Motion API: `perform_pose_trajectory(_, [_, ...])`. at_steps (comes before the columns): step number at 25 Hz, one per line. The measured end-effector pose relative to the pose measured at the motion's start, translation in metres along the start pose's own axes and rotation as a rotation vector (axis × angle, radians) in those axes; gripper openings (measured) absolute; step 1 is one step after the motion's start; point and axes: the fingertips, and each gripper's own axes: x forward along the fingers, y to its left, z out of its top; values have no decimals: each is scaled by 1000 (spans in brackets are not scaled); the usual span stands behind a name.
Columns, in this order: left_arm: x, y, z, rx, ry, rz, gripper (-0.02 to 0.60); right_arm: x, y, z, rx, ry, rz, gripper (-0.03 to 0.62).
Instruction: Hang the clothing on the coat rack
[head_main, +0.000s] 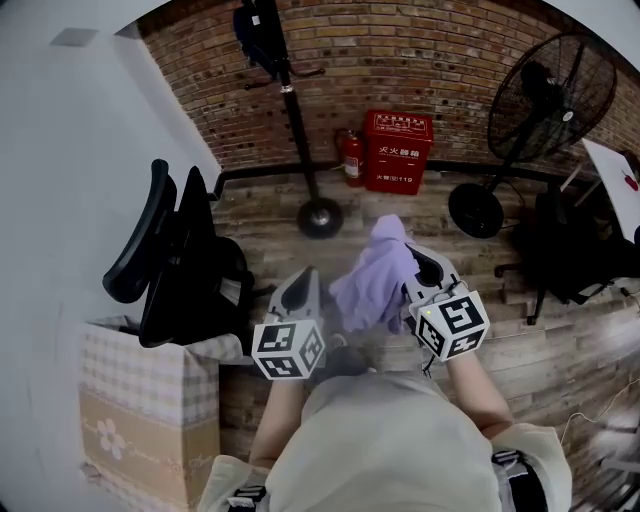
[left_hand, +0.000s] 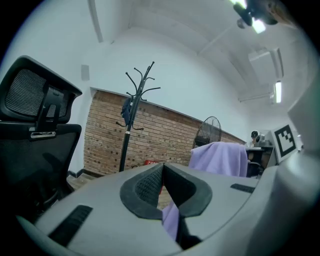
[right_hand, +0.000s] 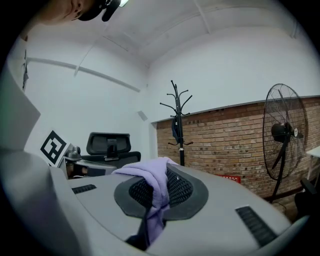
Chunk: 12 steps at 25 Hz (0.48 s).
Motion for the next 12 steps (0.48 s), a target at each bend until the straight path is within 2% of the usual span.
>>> perform_pose_trajectory(12, [44,2,7,9,19,-10,5,31,-33,-8,34,9,-7,13])
